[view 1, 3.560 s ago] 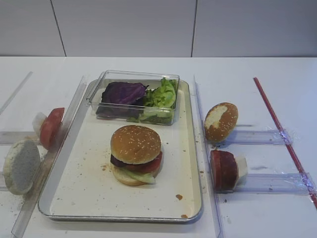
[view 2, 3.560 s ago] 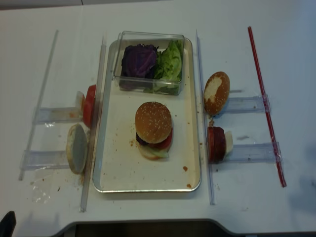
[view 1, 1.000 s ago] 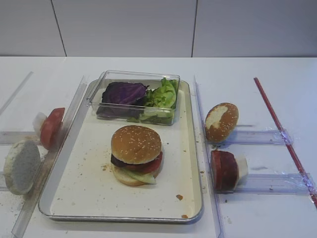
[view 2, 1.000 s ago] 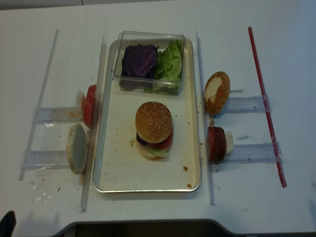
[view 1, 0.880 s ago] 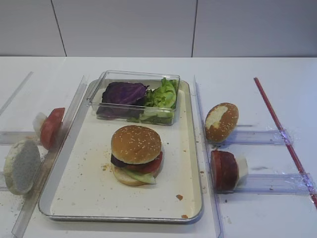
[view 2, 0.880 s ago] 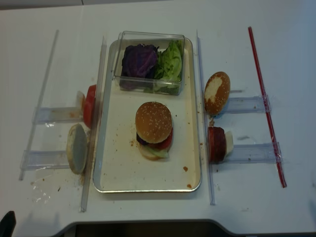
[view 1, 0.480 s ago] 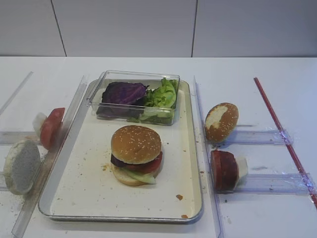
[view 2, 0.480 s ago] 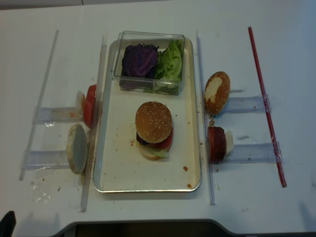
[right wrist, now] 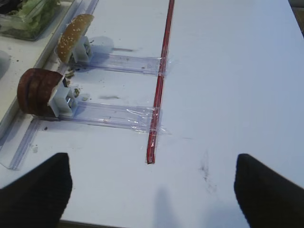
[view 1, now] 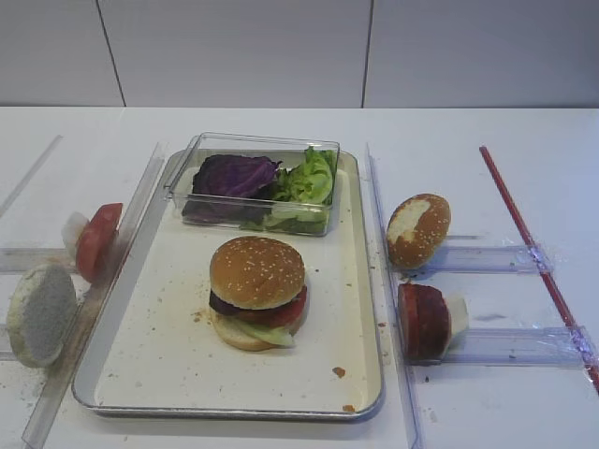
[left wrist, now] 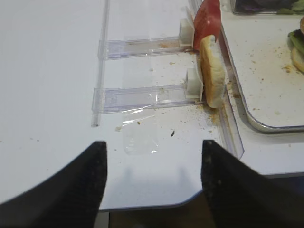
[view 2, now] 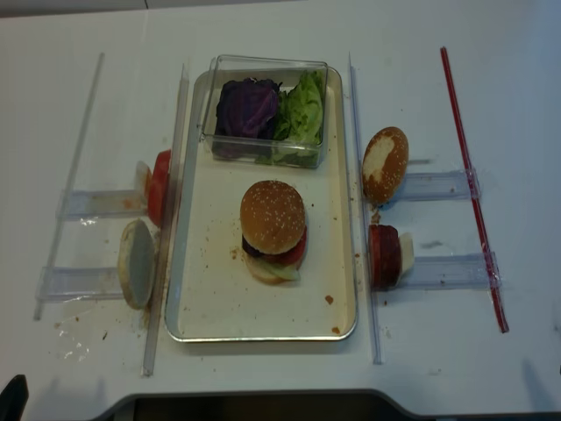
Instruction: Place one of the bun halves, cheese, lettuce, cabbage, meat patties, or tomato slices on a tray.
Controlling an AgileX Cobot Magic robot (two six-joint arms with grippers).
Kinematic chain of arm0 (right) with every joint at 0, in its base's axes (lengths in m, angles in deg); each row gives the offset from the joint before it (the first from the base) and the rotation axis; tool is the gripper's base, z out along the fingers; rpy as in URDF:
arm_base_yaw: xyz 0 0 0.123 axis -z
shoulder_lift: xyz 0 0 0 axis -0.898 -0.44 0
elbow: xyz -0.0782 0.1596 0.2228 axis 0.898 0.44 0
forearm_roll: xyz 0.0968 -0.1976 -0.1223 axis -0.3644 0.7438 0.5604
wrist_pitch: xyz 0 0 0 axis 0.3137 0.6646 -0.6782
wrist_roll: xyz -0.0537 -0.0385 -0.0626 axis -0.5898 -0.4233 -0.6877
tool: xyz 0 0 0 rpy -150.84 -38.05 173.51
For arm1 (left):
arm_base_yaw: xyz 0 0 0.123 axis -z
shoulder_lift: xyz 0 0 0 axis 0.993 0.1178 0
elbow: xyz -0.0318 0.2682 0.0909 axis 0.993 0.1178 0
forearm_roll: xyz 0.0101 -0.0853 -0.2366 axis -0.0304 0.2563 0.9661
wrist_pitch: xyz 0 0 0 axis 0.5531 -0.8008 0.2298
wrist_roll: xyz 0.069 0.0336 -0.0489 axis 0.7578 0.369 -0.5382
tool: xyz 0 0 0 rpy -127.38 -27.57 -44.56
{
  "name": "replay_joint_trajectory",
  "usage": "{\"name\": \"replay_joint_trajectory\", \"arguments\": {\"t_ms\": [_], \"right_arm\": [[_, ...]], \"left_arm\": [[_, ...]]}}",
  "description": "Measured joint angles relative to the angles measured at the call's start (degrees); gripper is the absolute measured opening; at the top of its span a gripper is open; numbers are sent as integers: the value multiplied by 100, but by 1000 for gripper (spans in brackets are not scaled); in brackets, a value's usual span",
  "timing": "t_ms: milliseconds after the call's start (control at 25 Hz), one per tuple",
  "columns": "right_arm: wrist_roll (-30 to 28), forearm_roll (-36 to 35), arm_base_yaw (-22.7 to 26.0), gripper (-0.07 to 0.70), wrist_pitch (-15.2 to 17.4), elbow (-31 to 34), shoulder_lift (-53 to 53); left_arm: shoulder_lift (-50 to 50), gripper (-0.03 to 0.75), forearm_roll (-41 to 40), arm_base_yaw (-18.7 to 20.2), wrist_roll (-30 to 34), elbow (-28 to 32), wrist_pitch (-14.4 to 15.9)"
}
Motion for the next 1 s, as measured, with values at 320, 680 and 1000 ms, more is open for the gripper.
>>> {"name": "replay_joint_trajectory", "arguments": {"t_ms": [320, 680, 1000], "right_arm": [[0, 0, 0, 692, 0, 0, 0], [0, 0, 0, 692, 0, 0, 0], [0, 0, 0, 680, 0, 0, 0]], "left_arm": [[0, 412, 0, 0, 0, 0, 0], [0, 412, 0, 0, 0, 0, 0], [0, 412, 0, 0, 0, 0, 0]]}}
